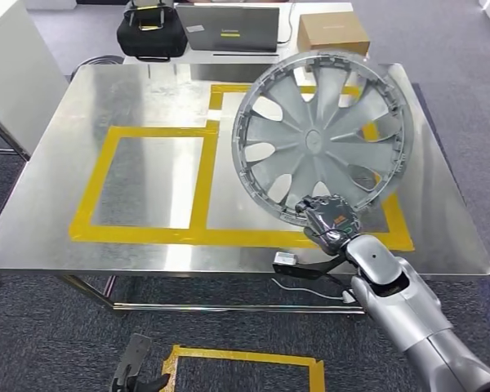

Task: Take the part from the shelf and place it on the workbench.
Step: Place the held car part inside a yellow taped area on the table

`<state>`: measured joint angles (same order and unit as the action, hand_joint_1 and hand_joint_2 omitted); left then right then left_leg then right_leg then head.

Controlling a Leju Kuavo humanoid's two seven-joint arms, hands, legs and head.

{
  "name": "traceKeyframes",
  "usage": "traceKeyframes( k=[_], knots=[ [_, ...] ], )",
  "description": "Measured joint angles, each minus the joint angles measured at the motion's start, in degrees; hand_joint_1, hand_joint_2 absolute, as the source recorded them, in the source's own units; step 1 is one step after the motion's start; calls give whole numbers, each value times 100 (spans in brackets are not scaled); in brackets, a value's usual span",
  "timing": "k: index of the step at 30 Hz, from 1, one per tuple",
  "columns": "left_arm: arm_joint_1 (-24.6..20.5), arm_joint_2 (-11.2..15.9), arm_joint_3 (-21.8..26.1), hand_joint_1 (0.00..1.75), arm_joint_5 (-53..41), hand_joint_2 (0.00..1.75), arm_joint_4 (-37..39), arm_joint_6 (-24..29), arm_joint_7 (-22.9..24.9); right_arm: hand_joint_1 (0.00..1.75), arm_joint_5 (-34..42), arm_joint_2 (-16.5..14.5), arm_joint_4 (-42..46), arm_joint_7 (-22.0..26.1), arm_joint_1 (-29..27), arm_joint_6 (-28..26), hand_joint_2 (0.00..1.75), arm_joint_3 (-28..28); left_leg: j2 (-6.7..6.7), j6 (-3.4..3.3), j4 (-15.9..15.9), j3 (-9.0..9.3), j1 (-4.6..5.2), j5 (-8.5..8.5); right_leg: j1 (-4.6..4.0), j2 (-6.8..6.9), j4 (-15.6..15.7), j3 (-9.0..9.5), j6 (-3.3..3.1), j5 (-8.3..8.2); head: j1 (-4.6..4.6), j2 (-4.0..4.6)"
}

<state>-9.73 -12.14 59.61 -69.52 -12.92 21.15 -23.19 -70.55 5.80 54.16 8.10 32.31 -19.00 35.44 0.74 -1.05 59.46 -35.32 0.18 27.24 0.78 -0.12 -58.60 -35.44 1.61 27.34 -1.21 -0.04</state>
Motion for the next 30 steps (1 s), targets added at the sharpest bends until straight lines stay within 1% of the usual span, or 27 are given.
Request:
traceKeyframes(
  k=[1, 2, 3, 4, 5, 6, 7, 8, 9, 10, 11, 12, 13, 15, 16, 17, 18, 20, 21, 22, 23, 24, 25, 26, 27, 28, 30],
  knots=[
    [-7, -8, -28, 0, -16, 175, 0, -5, 16, 175, 21, -96, -267, -9, 21, -54, 175, 16, -6, 36, 76, -28, -2, 57, 12, 5, 12, 21, -28, 0, -6, 0],
    [-14, -12, -54, 0, -32, 175, 0, -13, 30, 175, 34, -183, -502, -15, 29, -108, 175, 28, -12, 73, 255, -104, -7, 159, 27, 11, 25, 44, -55, 0, -19, 0],
    [-17, -14, -77, 0, -45, 175, 0, -20, 35, 175, 45, -266, -715, -19, 34, -173, 175, 34, -19, 105, 544, -237, -17, 304, 34, 16, 30, 63, -78, 7, -28, 0],
    [-17, -17, -93, 0, -57, 175, 0, -27, 36, 175, 54, -346, -904, -21, 45, -246, 175, 38, -24, 129, 938, -423, -26, 469, 35, 14, 30, 76, -96, 17, -41, 0],
    [-15, -18, -107, 0, -63, 175, 0, -34, 37, 175, 59, -416, -1061, -21, 65, -310, 175, 39, -26, 145, 1308, -609, -38, 592, 35, 5, 29, 90, -107, 26, -43, 0],
    [-11, -18, -117, 0, -64, 175, 0, -39, 38, 175, 62, -479, -1200, -21, 93, -356, 175, 38, -28, 153, 1550, -737, -48, 627, 35, -8, 29, 112, -115, 39, -43, 0],
    [-10, -18, -127, 0, -65, 175, 0, -44, 38, 175, 61, -532, -1322, -20, 124, -376, 175, 37, -29, 155, 1598, -777, -56, 554, 35, -23, 29, 141, -119, 54, -44, 0],
    [-11, -17, -134, 0, -65, 175, 0, -47, 38, 175, 56, -578, -1427, -19, 154, -381, 175, 36, -30, 150, 1409, -702, -63, 377, 35, -40, 29, 178, -118, 72, -44, 0],
    [-13, -16, -139, 0, -65, 175, 0, -49, 38, 131, 50, -621, -1515, -15, 178, -382, 131, 37, -31, 138, 1042, -538, -68, 143, 35, -55, 29, 218, -110, 92, -44, 0],
    [-19, -15, -147, 0, -66, 175, 0, -51, 38, 87, 42, -657, -1589, -11, 200, -386, 87, 37, -31, 124, 654, -356, -65, -22, 27, -68, 28, 249, -92, 112, -43, 0],
    [-29, -15, -158, 0, -66, 175, 0, -56, 36, 44, 33, -684, -1649, -4, 219, -396, 44, 38, -28, 106, 318, -201, -60, -122, 18, -84, 23, 264, -69, 130, -44, 0],
    [-37, -15, -169, 0, -66, 175, 0, -69, 33, 0, 24, -701, -1696, 3, 236, -413, 0, 38, -25, 90, 108, -104, -52, -153, 8, -94, 26, 269, -38, 139, -41, 0],
    [-43, -15, -180, 0, -65, 175, 0, -88, 31, 0, 16, -710, -1732, 12, 246, -433, 0, 39, -22, 71, 33, -70, -43, -122, 0, -102, 37, 268, -6, 141, -40, 0],
    [-41, -14, -188, 0, -55, 87, 0, -121, 33, 0, 25, -718, -1762, 29, 240, -486, 0, 43, -19, 12, -15, -55, -52, -137, 3, -98, 68, 262, 60, 141, -35, 0],
    [-39, -14, -189, 0, -41, 44, 0, -119, 45, 0, 50, -720, -1752, 41, 226, -528, 0, 39, -20, -25, -38, -40, -62, -153, 5, -83, 33, 239, 87, 182, -31, 0],
    [-37, -14, -189, 0, -28, 0, 0, -103, 67, 0, 81, -720, -1723, 57, 211, -581, 0, 32, -21, -59, -63, -27, -74, -170, 6, -67, -107, 167, 108, 278, -19, 0],
    [-33, -13, -189, 0, -15, 0, 0, -80, 101, 0, 119, -719, -1674, 76, 185, -641, 0, 21, -24, -86, -82, -16, -82, -182, 7, -52, -363, 39, 122, 423, -10, 0],
    [-19, -9, -189, 0, -6, 0, 0, -14, 186, 0, 190, -707, -1501, 109, 70, -734, 0, 1, -28, -110, -84, -18, -72, -181, 3, -36, -1162, -351, 138, 776, 7, 0],
    [-6, -7, -189, 0, -6, 0, 0, 14, 220, 0, 221, -695, -1384, 116, -16, -760, 0, -10, -28, -114, -83, -17, -66, -177, 2, -35, -1482, -524, 141, 866, 7, 0],
    [6, -3, -189, 0, -7, 0, 0, 38, 242, 0, 247, -681, -1251, 118, -100, -774, 0, -22, -26, -118, -82, -16, -60, -174, 1, -35, -1641, -627, 139, 863, 8, 0],
    [16, -1, -189, 0, -7, 0, 0, 51, 253, 0, 263, -664, -1120, 119, -166, -780, 0, -38, -22, -119, -81, -14, -55, -171, -1, -35, -1539, -608, 128, 732, 8, 0],
    [22, 2, -189, 0, -8, 0, 0, 59, 254, 0, 274, -651, -1001, 120, -209, -783, 0, -54, -17, -116, -80, -10, -51, -167, -3, -34, -1203, -473, 108, 512, 8, 0],
    [25, 2, -189, 0, -8, 0, 0, 63, 254, 0, 280, -640, -895, 120, -230, -785, 0, -71, -13, -110, -79, -6, -48, -162, -8, -32, -759, -280, 83, 297, 9, 0],
    [26, 2, -189, 0, -8, 0, 0, 65, 254, 0, 284, -629, -808, 119, -239, -787, 0, -88, -10, -95, -73, -9, -35, -155, -17, -31, -348, -80, 59, 133, 7, 0],
    [27, 3, -189, 0, -8, 0, 0, 67, 254, 0, 286, -622, -731, 119, -247, -789, 0, -105, -9, -73, -68, -14, -26, -152, -26, -33, -64, 61, 38, 41, 4, 0],
    [31, 4, -189, 0, -8, 0, 0, 68, 254, 0, 287, -617, -667, 119, -260, -791, 0, -119, -8, -50, -64, -21, -20, -155, -37, -37, 57, 127, 23, 23, 1, 0],
    [41, 9, -189, 0, -7, 0, 0, 77, 259, 0, 296, -593, -540, 119, -306, -789, 0, -141, -6, 9, -66, -24, -24, -163, -44, -45, 79, 144, -19, 12, 0, 0]
  ],
)
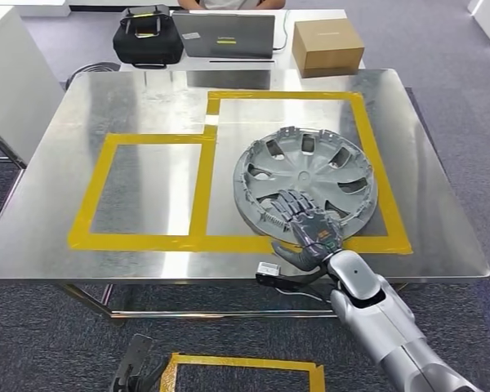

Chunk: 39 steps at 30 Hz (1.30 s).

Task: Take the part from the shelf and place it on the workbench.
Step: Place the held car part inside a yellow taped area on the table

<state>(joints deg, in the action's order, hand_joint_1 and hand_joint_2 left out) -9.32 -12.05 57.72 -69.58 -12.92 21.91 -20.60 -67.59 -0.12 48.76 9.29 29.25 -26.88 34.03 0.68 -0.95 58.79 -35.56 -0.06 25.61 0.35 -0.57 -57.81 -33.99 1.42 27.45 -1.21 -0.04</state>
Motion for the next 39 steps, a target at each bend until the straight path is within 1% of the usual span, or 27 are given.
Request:
traceKeyframes(
  k=[2, 3, 5, 6, 7, 8, 9, 10, 12, 13, 15, 17, 19, 21, 22, 23, 24, 26, 27, 28, 31, 32, 34, 36, 37, 38, 39],
  knots=[
    [8, 12, 0, 0, 17, 0, 0, 13, 7, 0, 91, 32, 187, 4, -59, 14, 0, -35, -9, 69, 113, -44, -11, 102, 19, 5, 29, 14, -65, -26, -9, 0],
    [11, 19, 0, 0, 35, 0, 0, 19, 9, 0, 195, 44, 334, 17, -97, 21, 0, -68, -14, 105, 313, -125, -18, 236, 35, 10, 45, 23, -95, -39, -23, 0],
    [23, 28, 1, 0, 96, 0, 0, 33, 8, 0, 568, 82, 722, 68, -250, 39, 0, -183, -23, 163, 1027, -426, -40, 615, 38, 22, 46, 26, -122, -39, -53, 0],
    [38, 32, 2, 0, 133, 0, 0, 42, 2, 0, 865, 106, 967, 105, -370, 67, 0, -272, -24, 181, 1379, -576, -49, 757, 37, 29, 45, 27, -125, -37, -56, 0],
    [59, 38, 6, 0, 177, 0, 0, 49, -7, 0, 1248, 128, 1232, 142, -515, 116, 0, -382, -25, 191, 1588, -662, -54, 807, 37, 37, 44, 29, -126, -32, -58, 0],
    [86, 46, 12, 0, 219, 0, 0, 54, -16, 0, 1722, 145, 1523, 174, -674, 190, 0, -519, -26, 193, 1583, -649, -56, 746, 37, 41, 41, 32, -124, -27, -58, 0],
    [113, 57, 20, 0, 260, 0, 0, 56, -25, 0, 2276, 153, 1834, 201, -837, 281, 0, -691, -26, 184, 1323, -514, -58, 575, 37, 41, 38, 40, -118, -19, -59, 0],
    [139, 71, 32, 0, 295, 0, 0, 57, -31, 0, 2839, 156, 2135, 219, -994, 372, 0, -882, -26, 168, 933, -315, -60, 369, 37, 41, 34, 51, -107, -8, -61, 0],
    [182, 96, 71, 0, 367, 0, 0, 67, -43, 0, 3942, 162, 2704, 244, -1306, 529, 0, -1350, -23, 120, 219, 54, -46, 143, 18, 41, 28, 63, -63, 16, -63, 0],
    [206, 106, 97, 0, 401, 0, 0, 76, -47, 0, 4406, 169, 2935, 250, -1462, 594, 0, -1591, -18, 95, 56, 138, -36, 134, 10, 45, 31, 67, -34, 22, -63, 0],
    [269, 116, 144, 0, 460, 0, 0, 97, -52, 0, 5167, 183, 3331, 255, -1776, 710, 0, -2073, -9, 31, -17, 169, -18, 168, 13, 52, 52, 80, 38, 22, -62, 0],
    [320, 129, 180, 0, 491, 0, 0, 119, -50, 0, 5555, 206, 3616, 243, -2008, 777, 0, -2452, -15, -51, -61, 195, -27, 145, 29, 54, -17, 36, 106, 98, -58, 0],
    [325, 142, 218, 0, 521, 0, 0, 148, -48, 0, 5772, 235, 3787, 157, -2164, 775, 0, -2732, -26, -114, -96, 217, -41, 121, 36, 51, -504, -205, 149, 384, -52, 0],
    [326, 149, 258, 0, 568, 0, 0, 174, -45, 0, 6047, 260, 3894, 86, -2384, 738, 0, -3006, -23, -142, -95, 216, -36, 124, 34, 51, -1309, -582, 176, 727, -49, 0],
    [338, 152, 279, 0, 591, 0, 0, 187, -45, 0, 6177, 270, 3954, 99, -2530, 720, 0, -3151, -14, -148, -95, 219, -34, 128, 34, 51, -1582, -719, 183, 793, -49, 0],
    [356, 157, 300, 0, 616, 0, 0, 202, -45, 0, 6287, 276, 4035, 150, -2677, 707, 0, -3288, -6, -150, -93, 222, -33, 132, 34, 51, -1636, -757, 184, 749, -48, 0],
    [371, 162, 323, 0, 638, 0, 0, 215, -46, 0, 6378, 278, 4135, 231, -2817, 705, 0, -3403, 1, -147, -91, 229, -32, 136, 34, 52, -1446, -677, 177, 600, -49, 0],
    [386, 169, 367, 0, 686, 0, 0, 223, -54, 0, 6536, 267, 4404, 471, -3061, 742, 0, -3551, 4, -123, -78, 239, -24, 155, 32, 60, -635, -287, 151, 221, -49, 0],
    [385, 169, 387, 0, 713, 0, 0, 219, -58, 0, 6619, 248, 4567, 618, -3178, 772, 0, -3590, 5, -100, -61, 237, -11, 168, 29, 60, -281, -96, 130, 102, -52, 0],
    [386, 169, 406, 0, 743, 0, 0, 220, -62, 0, 6685, 217, 4740, 752, -3297, 799, 0, -3617, 4, -76, -47, 233, 1, 176, 25, 58, -64, 26, 112, 50, -56, 0],
    [396, 173, 470, 0, 815, 0, 0, 262, -68, 0, 6697, 104, 5208, 1011, -3622, 865, 0, -3654, 2, -4, -22, 228, 13, 185, 24, 51, 21, 92, 41, 32, -64, 0],
    [397, 177, 492, 0, 832, 0, 0, 284, -75, 0, 6629, 74, 5336, 1064, -3691, 886, 0, -3655, -2, 27, 29, 216, 12, 244, 34, 57, 25, 92, 6, 16, -68, 0],
    [393, 189, 534, 0, 872, 0, 0, 320, -95, 0, 6366, 32, 5538, 1132, -3769, 912, 0, -3624, -13, 92, 428, 84, 0, 560, 58, 74, 42, 84, -62, -17, -91, 0],
    [394, 193, 563, 0, 907, 0, 0, 334, -113, 0, 6027, 15, 5643, 1150, -3817, 916, 0, -3564, -20, 139, 1180, -175, -15, 997, 56, 81, 39, 47, -96, -41, -110, 0],
    [396, 197, 573, 0, 920, 0, 0, 336, -120, 0, 5876, 13, 5667, 1152, -3838, 914, 0, -3525, -21, 150, 1473, -262, -21, 1128, 54, 84, 35, 20, -105, -58, -110, 0],
    [397, 200, 581, 0, 932, 0, 0, 336, -125, 0, 5758, 12, 5684, 1154, -3855, 913, 0, -3486, -21, 153, 1574, -262, -22, 1151, 53, 84, 29, -11, -108, -78, -110, 0],
    [394, 205, 588, 0, 945, 0, 0, 337, -127, 0, 5661, 12, 5701, 1161, -3871, 911, 0, -3446, -21, 147, 1440, -150, -22, 1066, 53, 82, 24, -41, -106, -101, -112, 0]
  ],
)
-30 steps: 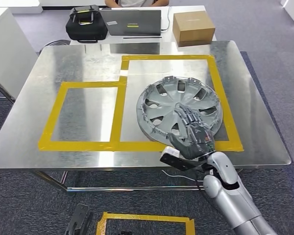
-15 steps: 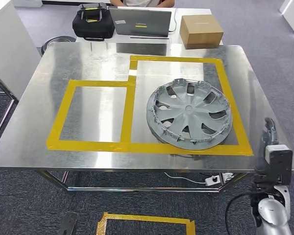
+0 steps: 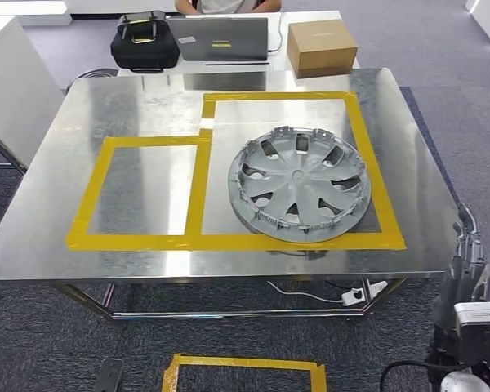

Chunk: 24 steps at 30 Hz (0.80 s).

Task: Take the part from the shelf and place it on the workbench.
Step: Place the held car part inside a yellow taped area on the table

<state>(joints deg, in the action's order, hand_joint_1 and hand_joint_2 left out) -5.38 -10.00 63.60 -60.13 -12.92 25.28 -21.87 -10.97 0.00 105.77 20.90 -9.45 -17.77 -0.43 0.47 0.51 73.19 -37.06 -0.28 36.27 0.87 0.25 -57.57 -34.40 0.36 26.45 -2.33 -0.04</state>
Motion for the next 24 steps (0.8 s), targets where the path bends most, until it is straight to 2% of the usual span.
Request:
traceKeyframes(
  k=[2, 3, 4, 5, 7, 8, 9, 10, 12, 13, 14, 15, 16, 18, 19, 20, 21, 22, 23, 24],
  knots=[
    [-13, 12, 8, 0, 16, 0, 0, 6, -1, 0, -130, 0, 44, 27, -31, -1, 0, 73, 0, -43, -797, 484, 2, -318, 0, -4, -8, -45, 25, -49, -1, 0],
    [-23, 16, 10, 0, 19, 0, 0, 9, -1, 0, -180, 0, 73, 43, -47, -5, 0, 102, 1, -69, -1193, 706, 11, -438, -8, -4, -14, -61, 47, -72, 2, 0],
    [-30, 19, 12, 0, 20, 0, 0, 12, -1, 0, -219, 0, 98, 56, -59, -9, 0, 125, 2, -95, -1470, 853, 23, -510, -14, -3, -16, -72, 77, -99, 5, 0],
    [-33, 21, 15, 0, 20, 0, 0, 13, -1, 0, -252, 0, 119, 64, -70, -15, 0, 149, 3, -120, -1594, 907, 39, -533, -16, -1, -13, -79, 112, -127, 6, 0],
    [-29, 22, 31, 0, 20, 0, 0, 15, -1, 0, -336, -2, 150, 73, -97, -46, 0, 180, 0, -180, -1621, 877, 55, -599, -6, -3, 9, -88, 190, -188, 6, 0],
    [-28, 21, 40, 0, 20, 0, 0, 15, 0, 0, -388, -3, 163, 79, -118, -71, 0, 193, -9, -217, -1638, 855, 49, -651, 4, -9, -10, -116, 224, -160, 7, 0],
    [-30, 24, 49, 0, 19, 0, 0, 19, 1, 0, -440, -4, 178, 86, -140, -102, 0, 199, -19, -258, -1660, 821, 38, -710, 9, -14, -107, -174, 252, -40, 19, 0],
    [-32, 28, 55, 0, 19, 0, 0, 23, 2, 0, -483, -5, 191, 97, -157, -132, 0, 203, -30, -291, -1680, 773, 27, -771, 14, -19, -324, -266, 272, 175, 33, 0],
    [-32, 44, 60, 0, 16, 0, 0, 32, 3, 0, -539, -4, 202, 117, -181, -175, 0, 211, -42, -326, -1675, 645, 34, -866, 18, -19, -1035, -488, 296, 717, 58, 0],
    [-29, 49, 62, 0, 16, 0, 0, 34, 3, 0, -556, -4, 203, 125, -195, -189, 0, 214, -45, -328, -1669, 575, 41, -913, 19, -19, -1374, -556, 304, 889, 63, 0],
    [-28, 53, 63, 0, 16, 0, 0, 35, 3, 0, -568, -4, 204, 131, -213, -197, 0, 218, -48, -327, -1662, 508, 46, -956, 19, -19, -1566, -549, 308, 940, 63, 0],
    [-28, 55, 66, 0, 17, 0, 0, 38, 3, 0, -577, -4, 207, 135, -231, -204, 0, 219, -49, -322, -1654, 444, 50, -998, 19, -18, -1549, -438, 306, 877, 65, 0],
    [-28, 57, 69, 0, 18, 0, 0, 44, 3, 0, -587, -4, 211, 137, -244, -210, 0, 221, -49, -313, -1644, 389, 52, -1035, 19, -18, -1297, -204, 297, 733, 64, 0],
    [-29, 60, 81, 0, 21, 0, 0, 56, 3, 0, -608, -4, 231, 140, -253, -215, 0, 230, -47, -278, -1617, 310, 62, -1096, 13, -17, -426, 443, 263, 512, 67, 0],
    [-29, 62, 87, 0, 21, 0, 0, 61, 3, 0, -617, -4, 244, 141, -252, -219, 0, 237, -47, -252, -1602, 282, 71, -1129, 6, -19, -54, 695, 244, 485, 66, 0],
    [-29, 64, 93, 0, 22, 0, 0, 66, 3, 0, -624, -4, 256, 142, -255, -222, 0, 247, -47, -223, -1591, 261, 78, -1166, -4, -21, 167, 829, 226, 500, 69, 0],
    [-28, 66, 98, 0, 24, 0, 0, 71, 3, 0, -630, -4, 265, 143, -260, -223, 0, 255, -48, -191, -1584, 244, 81, -1204, -17, -24, 254, 871, 206, 516, 69, 0],
    [-27, 73, 102, 0, 26, 0, 0, 75, 2, 0, -635, -4, 268, 142, -268, -221, 0, 263, -48, -157, -1583, 232, 80, -1242, -19, -23, 260, 826, 175, 494, 69, 0],
    [-26, 82, 105, 0, 31, 0, 0, 79, -1, 0, -639, -4, 269, 138, -269, -211, 0, 272, -44, -123, -1568, 210, 72, -1230, -14, -15, 260, 781, 132, 457, 73, 0],
    [-25, 90, 109, 0, 37, 0, 0, 79, -5, 0, -641, -4, 269, 133, -270, -194, 0, 280, -40, -86, -1484, 166, 64, -1122, -5, -5, 261, 730, 78, 414, 60, 0]
  ],
)
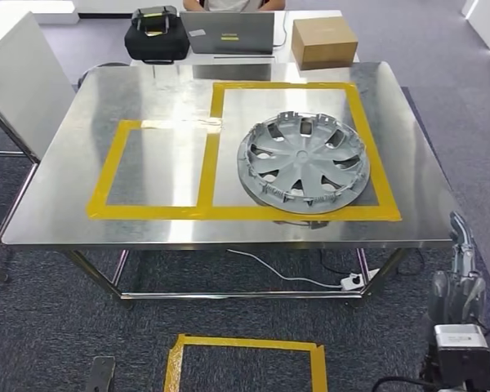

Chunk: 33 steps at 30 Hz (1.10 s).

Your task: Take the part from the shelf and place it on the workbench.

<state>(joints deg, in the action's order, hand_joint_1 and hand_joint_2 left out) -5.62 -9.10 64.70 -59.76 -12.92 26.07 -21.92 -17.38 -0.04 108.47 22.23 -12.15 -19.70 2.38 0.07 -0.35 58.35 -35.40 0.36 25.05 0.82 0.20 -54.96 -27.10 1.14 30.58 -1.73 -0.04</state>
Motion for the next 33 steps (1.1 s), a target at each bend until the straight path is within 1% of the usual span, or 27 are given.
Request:
traceKeyframes(
  k=[2, 3, 4, 5, 6, 7, 8, 10, 11, 12, 14, 15, 16, 17, 19, 20, 21, 22, 23, 24, 25, 26, 27, 29, 30, 31, 33],
  knots=[
    [1, 8, 7, 0, 8, 0, 0, -2, -10, 0, 2, 0, 1, -10, 1, 36, 0, 15, 5, 64, 484, -171, -27, 472, 16, 24, 6, -99, -85, -102, -26, 0],
    [2, 7, 10, 0, 9, 0, 0, -3, -14, 0, 2, 0, 1, -15, -3, 48, 0, 19, 5, 89, 870, -277, -40, 749, 13, 29, 0, -160, -105, -154, -40, 0],
    [2, 5, 13, 0, 9, 0, 0, -4, -18, 0, 1, 0, 1, -20, -6, 55, 0, 21, 5, 107, 1230, -353, -52, 939, 8, 33, -10, -220, -109, -207, -41, 0],
    [1, 5, 16, 0, 9, 0, 0, -4, -20, 0, -1, 0, 1, -24, -8, 62, 0, 24, 5, 117, 1469, -363, -58, 1010, 3, 35, -24, -298, -109, -258, -41, 0],
    [1, 5, 19, 0, 9, 0, 0, -4, -22, 0, -3, 0, 1, -27, -11, 68, 0, 27, 5, 118, 1515, -284, -62, 964, -1, 35, -47, -375, -105, -304, -43, 0],
    [0, 5, 20, 0, 9, 0, 0, -4, -22, 0, -4, 0, 1, -32, -13, 74, 0, 31, 5, 109, 1335, -103, -63, 829, -3, 33, -75, -448, -97, -341, -43, 0],
    [-2, 5, 21, 0, 10, 0, 0, -4, -22, 0, -6, 0, 1, -36, -14, 78, 0, 33, 5, 89, 959, 173, -62, 668, -5, 30, -109, -516, -83, -372, -43, 0],
    [-13, 6, 22, 0, 10, 0, 0, -4, -23, 0, -14, 0, 1, -44, -14, 80, 0, 36, 8, 32, 133, 697, -49, 552, -12, 27, -167, -616, -42, -429, -39, 0],
    [-16, 6, 23, 0, 10, 0, 0, -3, -23, 0, -18, 0, 1, -46, -13, 81, 0, 36, 10, 6, -123, 837, -36, 552, -15, 27, -182, -644, -11, -461, -39, 0],
    [-18, 6, 24, 0, 10, 0, 0, -3, -24, 0, -22, 0, 1, -48, -13, 85, 0, 37, 11, -15, -218, 872, -22, 579, -17, 29, -185, -660, 23, -496, -42, 0],
    [-13, -1, 25, 0, 10, 0, 0, -3, -25, 0, -23, 0, 2, -51, -17, 93, 0, 42, 2, -80, -241, 802, -23, 496, -14, 23, -182, -690, 99, -559, -49, 0],
    [-17, -6, 25, 0, 12, 0, 0, -3, -26, 0, -23, 1, 2, -52, -23, 95, 0, 45, -9, -123, -254, 755, -34, 442, -13, 13, -220, -735, 129, -507, -53, 0],
    [-23, -8, 26, 0, 13, 0, 0, -2, -26, 0, -23, 2, 3, -53, -27, 95, 0, 47, -20, -168, -274, 693, -47, 376, -13, 2, -336, -809, 153, -358, -45, 0],
    [-27, -11, 27, 0, 15, 0, 0, -1, -26, 0, -23, 4, 2, -55, -30, 95, 0, 49, -31, -201, -285, 617, -56, 307, -10, -8, -582, -910, 170, -101, -36, 0],
    [-31, -7, 28, 0, 18, 0, 0, -1, -25, 0, -24, 7, 2, -58, -35, 95, 0, 51, -37, -229, -274, 448, -44, 183, -11, -13, -1307, -1114, 197, 439, -8, 0],
    [-30, -8, 28, 0, 18, 0, 0, -2, -25, 0, -25, 7, 1, -60, -39, 95, 0, 53, -38, -229, -266, 363, -37, 123, -10, -12, -1627, -1156, 207, 565, 0, 0],
    [-30, -8, 29, 0, 18, 0, 0, -1, -25, 0, -26, 7, 1, -60, -43, 94, 0, 55, -40, -225, -253, 283, -32, 69, -10, -12, -1780, -1121, 212, 544, 3, 0],
    [-30, -8, 30, 0, 18, 0, 0, 0, -25, 0, -29, 7, 1, -61, -46, 93, 0, 57, -40, -217, -234, 205, -29, 19, -11, -11, -1736, -991, 211, 415, 6, 0],
    [-31, -8, 30, 0, 18, 0, 0, 2, -25, 0, -33, 7, 1, -61, -48, 90, 0, 58, -40, -205, -207, 135, -29, -23, -10, -11, -1463, -744, 205, 242, 7, 0],
    [-32, -8, 31, 0, 18, 0, 0, 5, -25, 0, -39, 7, 2, -61, -45, 88, 0, 59, -38, -187, -170, 72, -26, -61, -10, -11, -1046, -428, 194, 138, 7, 0],
    [-33, -9, 31, 0, 17, 0, 0, 9, -25, 0, -46, 7, 3, -61, -39, 84, 0, 61, -35, -164, -129, 16, -18, -95, -13, -13, -588, -100, 179, 109, 7, 0],
    [-34, -9, 32, 0, 16, 0, 0, 13, -25, 0, -53, 7, 5, -61, -36, 79, 0, 63, -32, -137, -96, -23, -9, -134, -18, -15, -230, 134, 158, 136, 4, 0],
    [-33, -8, 32, 0, 16, 0, 0, 15, -25, 0, -58, 7, 8, -60, -36, 73, 0, 65, -31, -108, -76, -50, -3, -173, -26, -17, -25, 246, 133, 194, 7, 0],
    [-27, -2, 35, 0, 20, 0, 0, 16, -23, 0, -66, 7, 10, -60, -58, 60, 0, 67, -26, -44, -69, -79, -4, -247, -31, -11, 33, 202, 56, 178, 10, 0],
    [-20, 3, 37, 0, 23, 0, 0, 17, -19, 0, -70, 6, 9, -60, -68, 55, 0, 69, -21, -11, -41, -106, -11, -204, -26, -2, 32, 150, 6, 136, 12, 0],
    [-11, 8, 39, 0, 26, 0, 0, 17, -9, 0, -75, 5, 9, -61, -78, 53, 0, 74, -15, 22, 62, -149, -17, -55, -18, 9, 32, 95, -48, 83, -1, 0],
    [2, 11, 42, 0, 31, 0, 0, 18, 8, 0, -87, 4, 8, -63, -86, 51, 0, 82, -9, 77, 586, -285, -35, 504, -12, 25, 30, -25, -119, -36, -26, 0]
  ],
)
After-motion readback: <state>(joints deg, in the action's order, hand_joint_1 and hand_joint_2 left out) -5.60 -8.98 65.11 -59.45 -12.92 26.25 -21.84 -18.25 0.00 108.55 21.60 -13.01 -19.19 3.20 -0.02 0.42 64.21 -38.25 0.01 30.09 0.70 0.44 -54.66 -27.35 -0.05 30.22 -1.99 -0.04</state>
